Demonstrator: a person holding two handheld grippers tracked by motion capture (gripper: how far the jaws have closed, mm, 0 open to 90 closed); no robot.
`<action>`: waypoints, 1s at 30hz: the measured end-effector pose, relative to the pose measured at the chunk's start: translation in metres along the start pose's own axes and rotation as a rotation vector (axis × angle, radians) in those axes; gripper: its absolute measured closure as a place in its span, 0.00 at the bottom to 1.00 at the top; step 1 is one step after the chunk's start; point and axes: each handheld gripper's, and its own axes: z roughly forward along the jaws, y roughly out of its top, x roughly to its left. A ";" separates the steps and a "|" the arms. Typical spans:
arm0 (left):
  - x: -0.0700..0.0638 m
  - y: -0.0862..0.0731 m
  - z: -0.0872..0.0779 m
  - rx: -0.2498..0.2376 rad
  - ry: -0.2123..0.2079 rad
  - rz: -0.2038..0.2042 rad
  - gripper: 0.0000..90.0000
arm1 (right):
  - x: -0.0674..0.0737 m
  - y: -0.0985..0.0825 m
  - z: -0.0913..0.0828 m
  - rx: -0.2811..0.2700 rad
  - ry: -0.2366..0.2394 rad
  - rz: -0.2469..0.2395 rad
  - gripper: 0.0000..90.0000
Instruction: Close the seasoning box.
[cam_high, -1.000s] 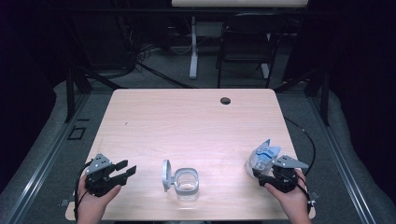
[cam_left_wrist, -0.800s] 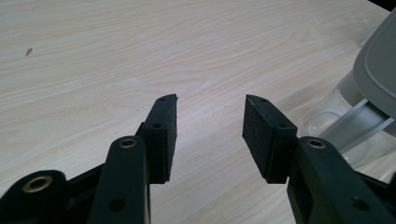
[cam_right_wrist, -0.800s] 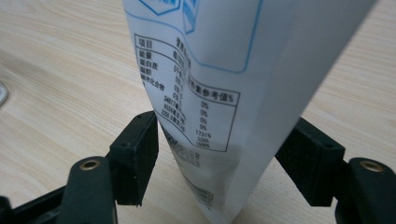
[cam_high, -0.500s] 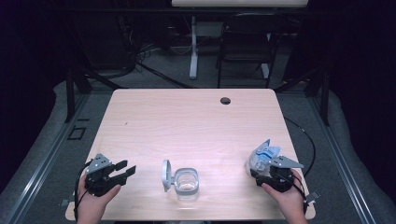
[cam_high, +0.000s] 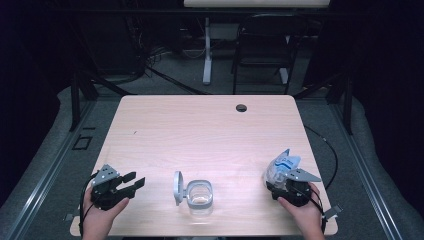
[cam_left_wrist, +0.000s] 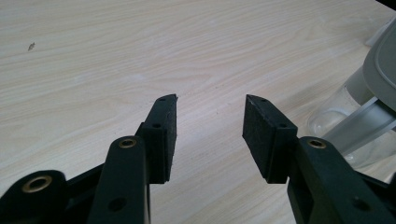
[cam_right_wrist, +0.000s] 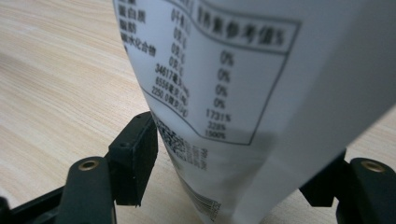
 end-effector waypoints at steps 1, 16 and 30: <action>0.000 0.000 0.000 0.000 0.000 0.000 0.61 | 0.000 -0.001 0.001 -0.001 0.002 -0.001 0.35; 0.002 -0.001 0.001 -0.001 0.002 -0.007 0.61 | 0.003 -0.001 0.007 -0.010 -0.042 0.004 0.38; 0.003 -0.002 0.001 0.001 0.006 -0.013 0.61 | 0.006 -0.001 0.007 -0.023 -0.052 -0.004 0.44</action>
